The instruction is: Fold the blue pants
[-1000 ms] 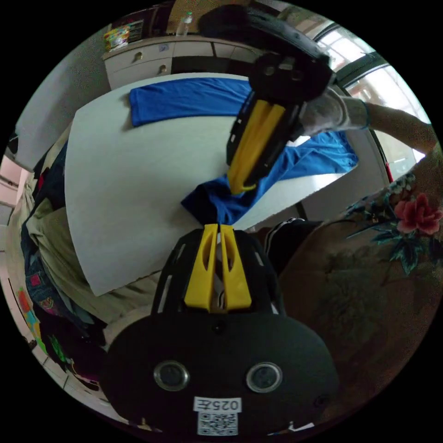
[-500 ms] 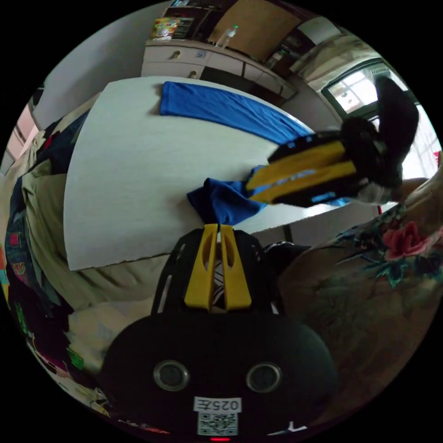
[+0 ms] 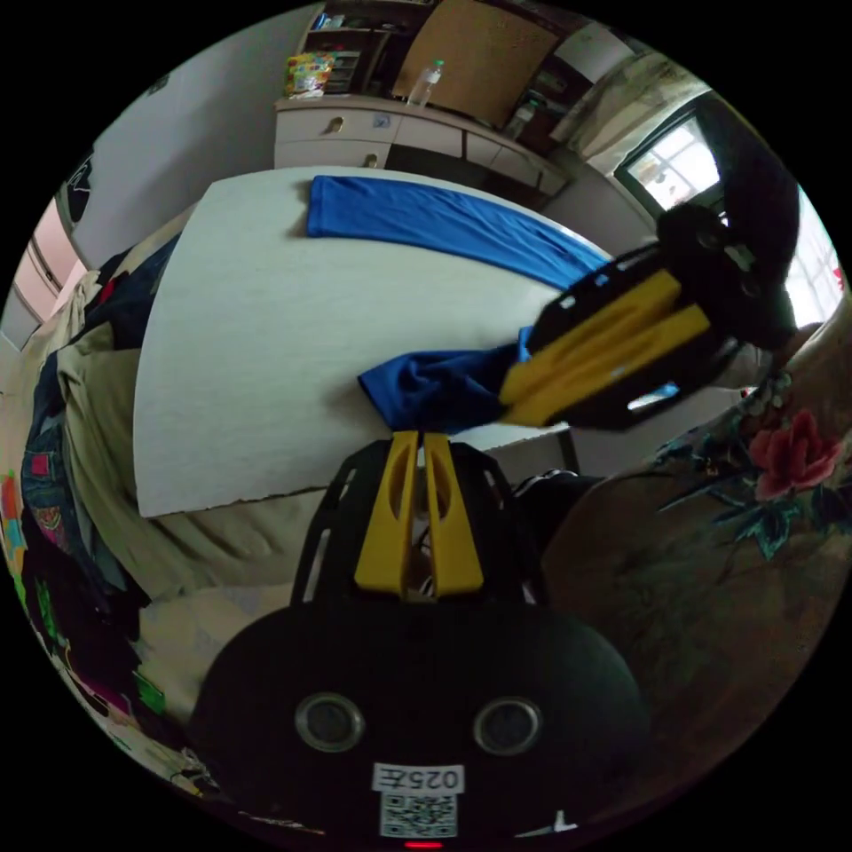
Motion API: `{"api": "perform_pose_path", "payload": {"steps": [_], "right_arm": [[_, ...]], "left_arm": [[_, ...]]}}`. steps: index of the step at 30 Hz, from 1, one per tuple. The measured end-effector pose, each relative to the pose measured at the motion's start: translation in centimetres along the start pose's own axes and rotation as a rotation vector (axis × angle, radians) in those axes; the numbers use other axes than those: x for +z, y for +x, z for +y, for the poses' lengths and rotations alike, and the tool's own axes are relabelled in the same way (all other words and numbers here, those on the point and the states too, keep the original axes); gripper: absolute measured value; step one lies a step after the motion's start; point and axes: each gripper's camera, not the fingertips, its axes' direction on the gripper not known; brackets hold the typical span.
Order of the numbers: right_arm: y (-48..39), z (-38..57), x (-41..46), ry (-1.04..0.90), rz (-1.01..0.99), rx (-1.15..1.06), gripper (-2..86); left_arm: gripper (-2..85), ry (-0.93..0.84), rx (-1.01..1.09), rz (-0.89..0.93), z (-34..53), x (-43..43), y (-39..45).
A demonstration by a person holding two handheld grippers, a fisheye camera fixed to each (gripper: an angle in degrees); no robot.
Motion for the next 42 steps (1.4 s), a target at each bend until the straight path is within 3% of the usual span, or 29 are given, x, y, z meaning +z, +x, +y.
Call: {"api": "perform_pose_path", "payload": {"steps": [4, 9, 14, 18, 30, 38, 42], "right_arm": [[-1.2, 0.3, 2.4, -0.109, -0.009, -0.066, -0.4], [2.1, 0.0, 0.4, -0.058, -0.301, 0.05, 4.6], [5.9, -1.6, -0.9, -0.008, -0.137, 0.134, 6.1], [8.1, -3.6, 2.2, -0.084, -0.26, 0.138, 6.0], [11.8, -4.3, 2.2, -0.048, -0.417, 0.352, 4.6], [11.5, -5.1, 2.0, -0.083, -0.339, 0.355, 0.7], [11.6, -5.2, 2.2, -0.095, -0.394, 0.385, 0.3]], "left_arm": [[-1.6, 0.029, -0.007, 0.012, 0.9, 0.5, 0.0], [-1.7, 0.035, 0.063, -0.043, 1.8, 1.1, 1.2], [-1.6, 0.043, 0.089, -0.063, 2.5, 1.6, 1.9], [-1.6, 0.048, 0.085, -0.066, 3.1, 2.0, 2.2], [-1.6, 0.047, 0.143, -0.125, 4.4, 3.0, 4.3], [-1.5, 0.045, 0.139, -0.136, 5.0, 3.2, 5.1], [-1.6, 0.05, 0.134, -0.141, 5.4, 3.3, 5.6]]}}
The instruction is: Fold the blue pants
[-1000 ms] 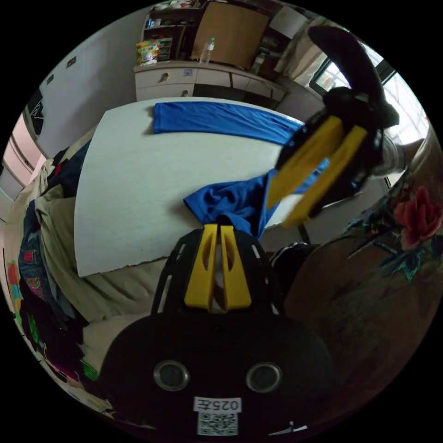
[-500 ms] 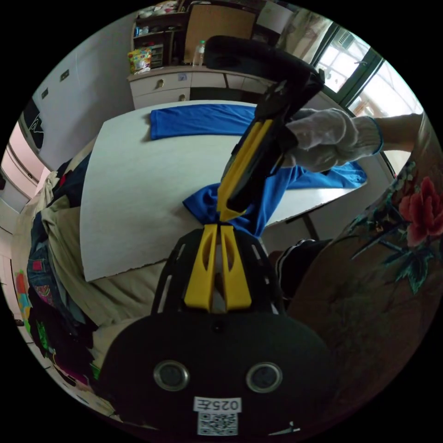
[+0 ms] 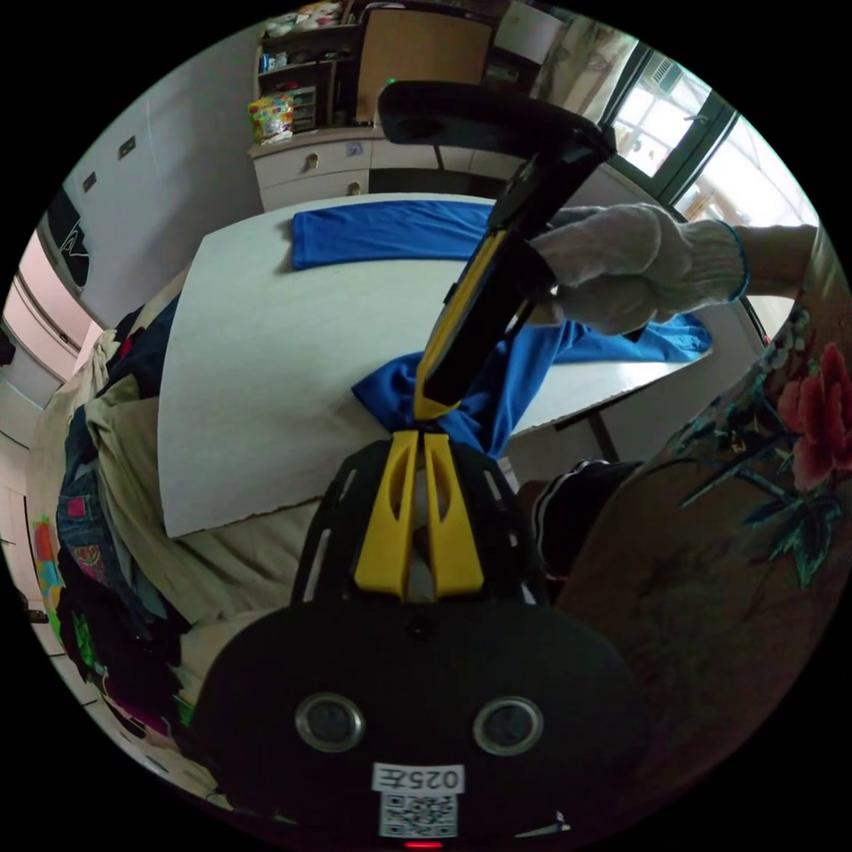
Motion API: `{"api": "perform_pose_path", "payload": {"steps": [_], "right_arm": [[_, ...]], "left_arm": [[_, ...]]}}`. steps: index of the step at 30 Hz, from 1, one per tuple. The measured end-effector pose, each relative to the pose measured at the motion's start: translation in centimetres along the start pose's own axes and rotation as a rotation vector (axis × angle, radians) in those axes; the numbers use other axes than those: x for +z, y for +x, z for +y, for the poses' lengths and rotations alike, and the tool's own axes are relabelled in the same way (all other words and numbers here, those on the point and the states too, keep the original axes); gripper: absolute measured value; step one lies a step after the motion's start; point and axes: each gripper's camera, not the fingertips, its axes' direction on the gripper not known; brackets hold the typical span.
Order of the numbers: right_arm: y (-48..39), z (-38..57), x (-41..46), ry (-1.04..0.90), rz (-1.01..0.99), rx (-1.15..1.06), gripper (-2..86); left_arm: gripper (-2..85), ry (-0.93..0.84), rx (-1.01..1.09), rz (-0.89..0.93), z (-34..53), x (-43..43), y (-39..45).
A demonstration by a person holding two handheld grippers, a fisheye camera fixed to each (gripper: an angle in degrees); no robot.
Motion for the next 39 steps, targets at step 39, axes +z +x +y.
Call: {"api": "perform_pose_path", "payload": {"steps": [39], "right_arm": [[-10.2, -1.5, -4.8, 0.015, 0.375, -0.177, -1.0]], "left_arm": [[-1.3, 0.004, -0.203, 0.262, -3.0, -8.4, -7.9]]}}
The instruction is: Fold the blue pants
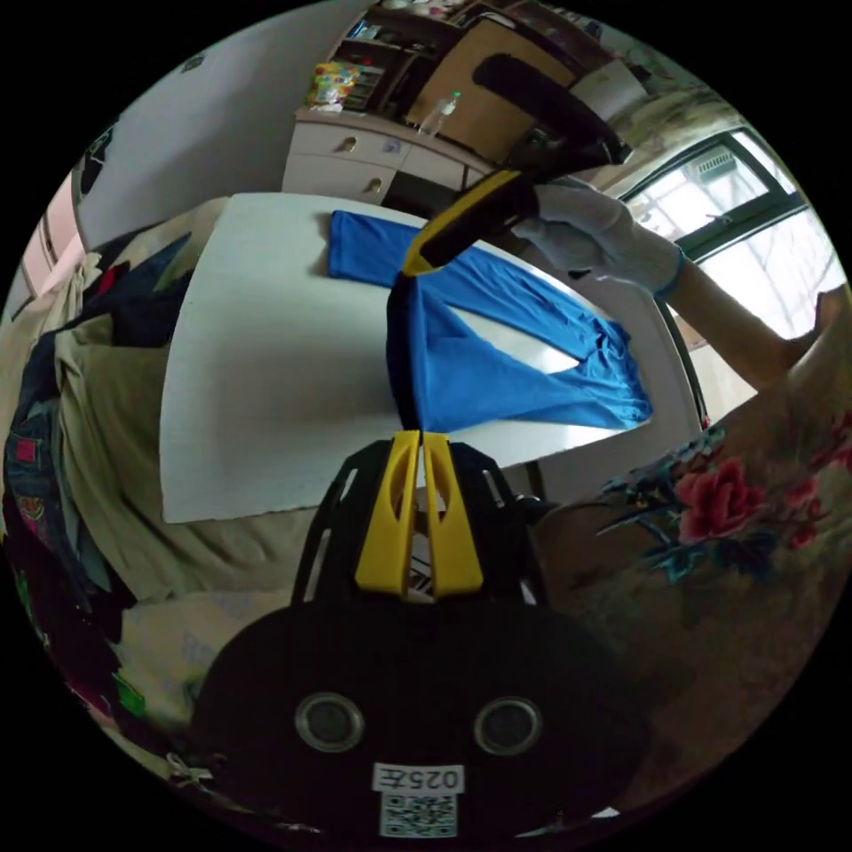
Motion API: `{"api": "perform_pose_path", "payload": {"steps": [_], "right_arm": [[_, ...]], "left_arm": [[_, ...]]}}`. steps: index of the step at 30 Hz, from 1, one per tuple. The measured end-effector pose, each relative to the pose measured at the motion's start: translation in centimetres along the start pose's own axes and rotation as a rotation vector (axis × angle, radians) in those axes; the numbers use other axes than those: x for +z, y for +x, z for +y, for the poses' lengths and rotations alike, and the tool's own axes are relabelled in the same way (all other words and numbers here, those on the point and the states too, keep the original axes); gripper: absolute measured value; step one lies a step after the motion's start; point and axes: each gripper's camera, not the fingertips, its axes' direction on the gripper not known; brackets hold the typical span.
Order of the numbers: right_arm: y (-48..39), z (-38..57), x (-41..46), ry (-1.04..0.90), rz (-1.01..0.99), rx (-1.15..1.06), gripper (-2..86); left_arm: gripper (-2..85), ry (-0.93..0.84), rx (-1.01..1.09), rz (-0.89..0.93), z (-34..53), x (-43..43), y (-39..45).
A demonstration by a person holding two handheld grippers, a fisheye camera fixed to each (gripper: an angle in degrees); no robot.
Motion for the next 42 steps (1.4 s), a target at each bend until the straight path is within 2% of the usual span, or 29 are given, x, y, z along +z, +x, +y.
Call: {"api": "perform_pose_path", "payload": {"steps": [3, 6, 11, 17, 20, 22, 25, 27, 32, 34, 36, 42], "right_arm": [[-3.5, -2.0, -0.2, -0.047, 0.145, -0.14, -1.0], [-6.2, -2.2, -0.2, -0.078, 0.282, -0.169, -1.0], [-7.4, 2.1, -3.0, 0.029, 0.333, -0.052, -1.0], [-10.5, 8.4, -11.8, 0.212, 0.467, 0.088, -1.0], [-12.5, 11.6, -16.2, 0.314, 0.534, 0.164, -1.0], [-12.9, 12.6, -17.5, 0.373, 0.484, 0.17, -1.0], [-11.1, 11.0, -14.9, 0.376, 0.394, 0.136, -1.0], [-8.3, 8.5, -9.5, 0.324, 0.301, 0.115, -1.0], [-2.7, 4.9, 2.6, 0.121, 0.067, 0.083, -1.0], [-1.9, 4.3, 5.2, 0.061, 0.038, 0.04, -1.0], [-1.5, 3.5, 7.3, -0.02, 0.05, -0.011, -0.9], [-1.8, 1.3, 6.5, -0.011, 0.096, -0.1, -0.3]], "left_arm": [[-1.3, -0.021, -0.053, 0.035, -1.0, -2.4, -1.6], [-1.3, 0.008, -0.069, 0.13, -2.0, -5.0, -2.4], [-1.3, 0.019, -0.057, 0.292, -4.7, -8.7, -1.4], [-1.3, 0.079, 0.092, 0.372, -9.3, -15.1, 4.6], [-1.3, 0.105, 0.137, 0.477, -11.5, -17.6, 7.6], [-1.2, 0.107, 0.153, 0.533, -12.1, -18.3, 8.4], [-1.2, 0.083, 0.061, 0.423, -11.8, -16.9, 6.6], [-1.2, -0.007, -0.082, 0.313, -11.0, -13.5, 2.6], [-1.0, -0.16, -0.32, 0.285, -9.3, -5.6, -6.4], [-1.0, -0.222, -0.361, 0.259, -8.9, -3.6, -8.4], [-1.0, -0.205, -0.333, 0.286, -9.0, -2.7, -9.2], [-1.1, -0.182, -0.295, 0.26, -9.3, -1.1, -8.6]]}}
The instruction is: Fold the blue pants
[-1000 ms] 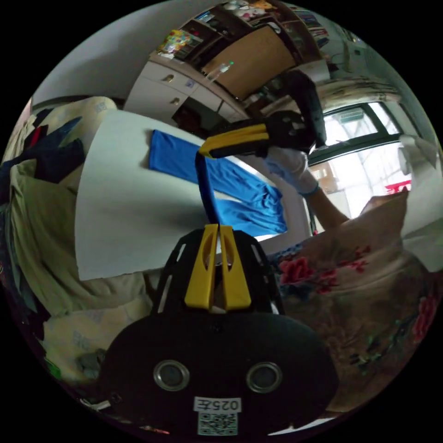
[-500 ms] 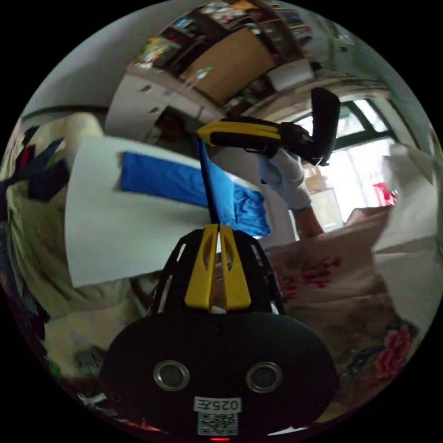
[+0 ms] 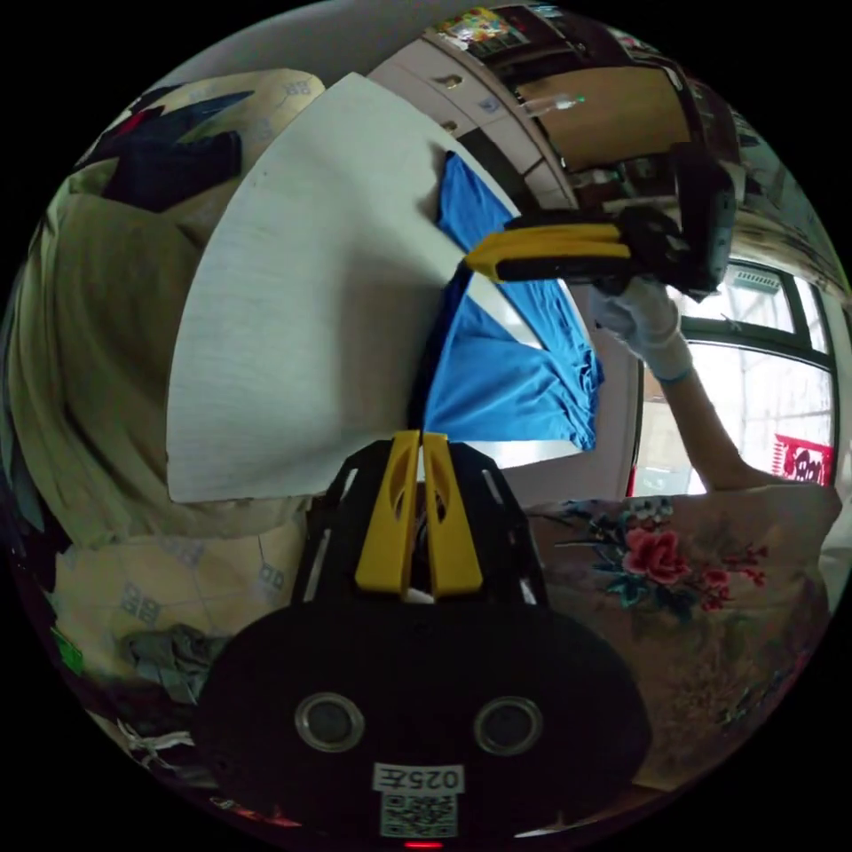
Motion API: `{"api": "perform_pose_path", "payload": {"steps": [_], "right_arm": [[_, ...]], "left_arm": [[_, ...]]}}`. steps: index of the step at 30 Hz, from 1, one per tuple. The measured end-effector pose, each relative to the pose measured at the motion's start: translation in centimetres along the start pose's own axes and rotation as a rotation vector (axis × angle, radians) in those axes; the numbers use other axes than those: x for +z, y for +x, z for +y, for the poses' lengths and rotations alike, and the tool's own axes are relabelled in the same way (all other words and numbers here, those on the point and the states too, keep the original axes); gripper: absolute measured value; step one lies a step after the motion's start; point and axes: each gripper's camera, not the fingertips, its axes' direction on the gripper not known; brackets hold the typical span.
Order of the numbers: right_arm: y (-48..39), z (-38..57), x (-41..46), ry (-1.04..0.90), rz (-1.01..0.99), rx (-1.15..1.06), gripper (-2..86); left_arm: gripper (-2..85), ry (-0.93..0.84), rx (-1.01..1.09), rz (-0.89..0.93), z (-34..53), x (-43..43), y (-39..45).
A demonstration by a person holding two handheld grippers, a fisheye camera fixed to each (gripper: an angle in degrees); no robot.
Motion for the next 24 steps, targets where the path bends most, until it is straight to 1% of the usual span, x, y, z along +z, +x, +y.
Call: {"api": "perform_pose_path", "payload": {"steps": [2, 4, 5, 6, 8, 10, 12, 13, 15, 16, 18, 19, 21, 22, 23, 24], "right_arm": [[0.5, -0.8, 0.2, 0.013, -0.031, 0.009, 0.9], [1.2, -1.4, 0.9, 0.011, -0.033, 0.018, 4.9], [1.7, -1.5, 1.2, 0.013, -0.024, 0.025, 7.4], [2.2, -1.3, 1.2, 0.008, -0.031, 0.038, 8.8], [2.9, 0.1, 0.3, 0.049, -0.019, 0.084, 9.0], [3.4, 2.6, -0.9, 0.104, 0.01, 0.147, 8.0], [4.0, 7.2, -1.9, 0.169, 0.045, 0.273, 5.1], [4.2, 8.6, -2.0, 0.18, 0.049, 0.317, 4.7], [4.7, 14.2, -1.3, 0.182, 0.036, 0.484, 4.7], [4.7, 15.7, -0.9, 0.172, 0.033, 0.53, 4.8], [4.4, 21.1, 1.3, 0.126, 0.003, 0.692, 4.9], [4.2, 22.4, 2.0, 0.111, -0.006, 0.73, 4.9], [3.1, 26.5, 4.5, 0.06, -0.023, 0.865, 4.4], [2.8, 27.3, 5.1, 0.05, -0.02, 0.895, 4.1], [2.2, 28.7, 6.2, 0.041, -0.024, 0.946, 3.7], [1.8, 30.0, 7.2, 0.039, -0.03, 1.008, 3.3]], "left_arm": [[-1.2, -0.008, -0.001, -0.003, 0.0, 0.9, 0.1], [-1.3, 0.009, -0.01, 0.014, 0.2, 1.2, 0.3], [-1.4, 0.022, -0.031, 0.0, 0.5, 1.0, 0.4], [-1.4, 0.044, -0.054, -0.05, 1.0, 0.3, 0.7], [-1.1, 0.099, -0.087, -0.137, 1.7, -1.2, 1.4], [-1.0, 0.171, -0.102, -0.171, 1.8, -2.9, 2.5], [-1.1, 0.187, -0.018, -0.18, -0.3, -3.5, 5.3], [-1.1, 0.176, 0.012, -0.195, -1.2, -3.2, 6.2], [-1.1, 0.136, 0.157, -0.276, -5.1, -1.3, 9.8], [-1.1, 0.118, 0.186, -0.289, -6.1, -0.5, 10.5], [-1.3, 0.017, 0.265, -0.317, -9.9, 2.8, 12.6], [-1.3, -0.012, 0.276, -0.331, -10.7, 3.7, 12.9], [-1.3, -0.118, 0.315, -0.428, -12.8, 6.8, 14.0], [-1.2, -0.146, 0.317, -0.461, -13.1, 7.5, 14.2], [-1.1, -0.123, 0.343, -0.465, -13.4, 7.9, 14.8], [-1.1, -0.14, 0.329, -0.471, -13.9, 8.3, 14.9]]}}
